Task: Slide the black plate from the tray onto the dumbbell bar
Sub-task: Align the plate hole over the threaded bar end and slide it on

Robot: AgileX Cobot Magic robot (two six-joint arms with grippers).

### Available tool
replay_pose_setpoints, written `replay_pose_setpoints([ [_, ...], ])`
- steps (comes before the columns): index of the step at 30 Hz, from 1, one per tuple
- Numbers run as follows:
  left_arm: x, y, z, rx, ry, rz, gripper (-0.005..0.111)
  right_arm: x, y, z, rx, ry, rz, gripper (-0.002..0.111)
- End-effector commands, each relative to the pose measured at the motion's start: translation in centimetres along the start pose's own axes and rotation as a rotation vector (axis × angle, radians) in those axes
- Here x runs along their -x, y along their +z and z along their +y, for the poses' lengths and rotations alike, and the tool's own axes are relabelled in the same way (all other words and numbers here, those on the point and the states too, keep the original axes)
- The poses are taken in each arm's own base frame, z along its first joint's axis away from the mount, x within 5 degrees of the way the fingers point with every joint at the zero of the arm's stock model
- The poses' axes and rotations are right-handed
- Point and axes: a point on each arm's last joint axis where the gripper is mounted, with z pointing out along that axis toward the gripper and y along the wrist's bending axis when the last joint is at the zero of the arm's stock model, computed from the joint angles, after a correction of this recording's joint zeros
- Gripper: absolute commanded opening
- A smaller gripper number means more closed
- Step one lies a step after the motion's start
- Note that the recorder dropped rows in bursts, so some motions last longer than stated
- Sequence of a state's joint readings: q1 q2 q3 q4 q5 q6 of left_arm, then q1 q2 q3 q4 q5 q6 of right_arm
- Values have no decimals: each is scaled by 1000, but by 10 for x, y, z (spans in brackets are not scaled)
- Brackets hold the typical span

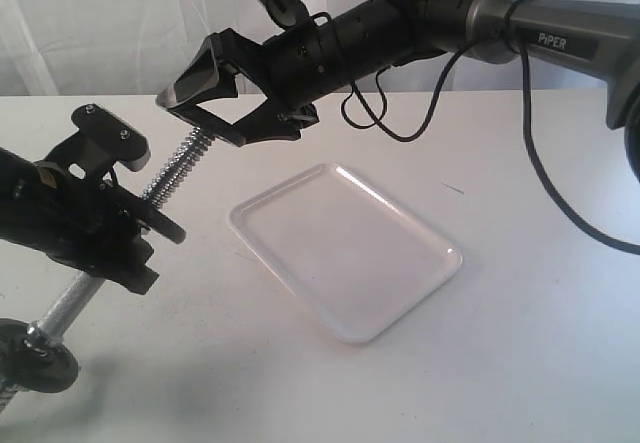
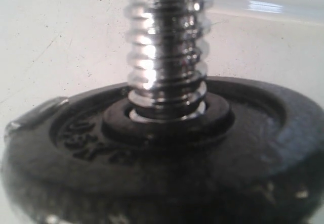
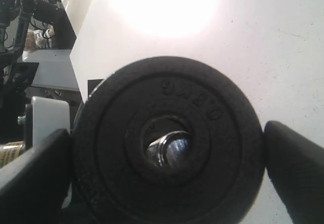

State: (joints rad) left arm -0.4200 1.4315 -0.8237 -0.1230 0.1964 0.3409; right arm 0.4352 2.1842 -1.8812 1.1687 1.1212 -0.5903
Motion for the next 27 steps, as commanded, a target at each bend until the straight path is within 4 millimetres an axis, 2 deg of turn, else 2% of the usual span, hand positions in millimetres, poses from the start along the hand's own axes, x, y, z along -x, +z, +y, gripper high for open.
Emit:
replay_pose_setpoints([
  [1, 36, -23, 14, 118, -78, -300, 0, -4, -2, 23, 105, -23, 52, 0],
  [17, 36, -24, 14, 119, -77, -301, 0, -5, -2, 21, 92, -48, 60, 0],
  [27, 39, -26, 14, 120, -77, -310, 0, -5, 1, 14, 53, -50, 57, 0],
])
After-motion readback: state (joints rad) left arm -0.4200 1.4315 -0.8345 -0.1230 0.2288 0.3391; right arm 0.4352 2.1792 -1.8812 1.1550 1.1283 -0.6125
